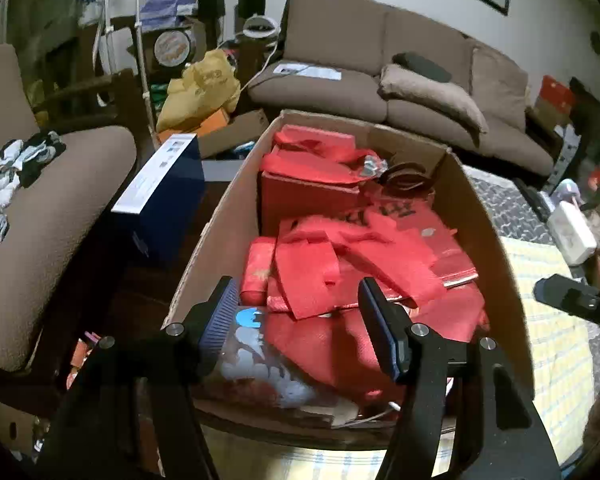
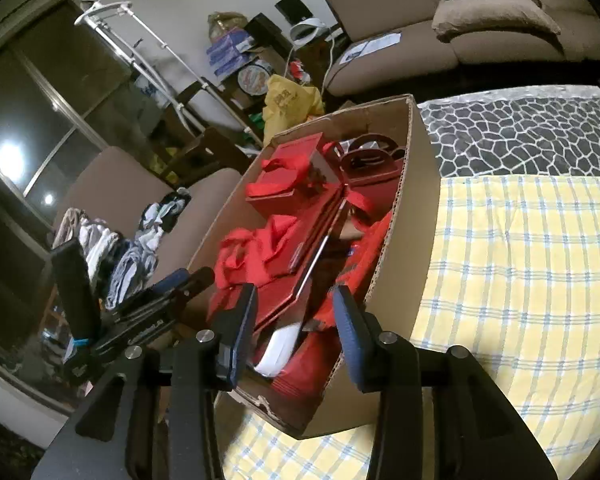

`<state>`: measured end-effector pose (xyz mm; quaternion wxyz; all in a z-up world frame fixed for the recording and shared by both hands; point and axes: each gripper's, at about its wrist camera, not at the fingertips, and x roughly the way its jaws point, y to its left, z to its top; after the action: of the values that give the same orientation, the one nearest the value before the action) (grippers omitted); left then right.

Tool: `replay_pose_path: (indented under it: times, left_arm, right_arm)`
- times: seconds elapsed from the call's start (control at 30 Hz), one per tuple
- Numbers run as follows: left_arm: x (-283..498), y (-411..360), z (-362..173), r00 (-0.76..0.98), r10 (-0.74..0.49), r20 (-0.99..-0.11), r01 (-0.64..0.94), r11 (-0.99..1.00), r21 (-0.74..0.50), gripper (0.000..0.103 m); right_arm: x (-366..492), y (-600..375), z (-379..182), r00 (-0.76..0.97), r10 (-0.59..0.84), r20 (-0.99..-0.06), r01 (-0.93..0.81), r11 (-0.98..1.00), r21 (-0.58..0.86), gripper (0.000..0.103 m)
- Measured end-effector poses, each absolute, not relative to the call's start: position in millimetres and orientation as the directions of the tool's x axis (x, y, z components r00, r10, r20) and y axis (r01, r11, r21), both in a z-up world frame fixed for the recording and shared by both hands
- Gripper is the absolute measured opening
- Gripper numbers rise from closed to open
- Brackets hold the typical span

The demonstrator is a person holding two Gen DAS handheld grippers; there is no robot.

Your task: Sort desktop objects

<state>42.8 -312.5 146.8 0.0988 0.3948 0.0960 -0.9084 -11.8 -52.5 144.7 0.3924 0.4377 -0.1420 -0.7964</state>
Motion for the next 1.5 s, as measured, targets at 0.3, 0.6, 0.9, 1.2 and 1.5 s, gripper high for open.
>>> replay_pose_path:
  times: [0.3, 0.6, 0.9, 1.2, 1.5]
  left_arm:
    - [53, -305, 154, -0.691, -0.026, -0.722, 0.223, -0.958, -0.178, 0.068]
    - [71, -287, 159, -0.713, 0.025, -0.700, 0.191, -0.954, -0.229, 0.096]
    - [94, -271, 149, -0.705, 0.056, -0.707, 0.164, -0.957, -0.239, 0.103]
    - [116, -239, 153, -0.735, 0.028, -0.678, 0.110, -0.981, -0.160, 0.103]
    - [143, -212, 155, -0.773, 0.033, -0.633, 0.061, -0.990, -0.127, 0.103]
  right_arm:
    - [-11, -46, 147, -0.334, -0.725, -0.603, 0.505, -0.677, 0.535, 0.052]
    - [-1, -41, 148, -0.421, -0.620, -0.662, 0.510, -0.765, 0.392, 0.088]
    - [13, -23, 148, -0.497, -0.533, -0.684, 0.491, -0.823, 0.285, 0.102]
    - [30, -8, 143, -0.586, -0.414, -0.696, 0.458, -0.878, 0.137, 0.103]
    - [46, 28, 123, -0.612, -0.350, -0.709, 0.382, -0.916, 0.123, 0.103]
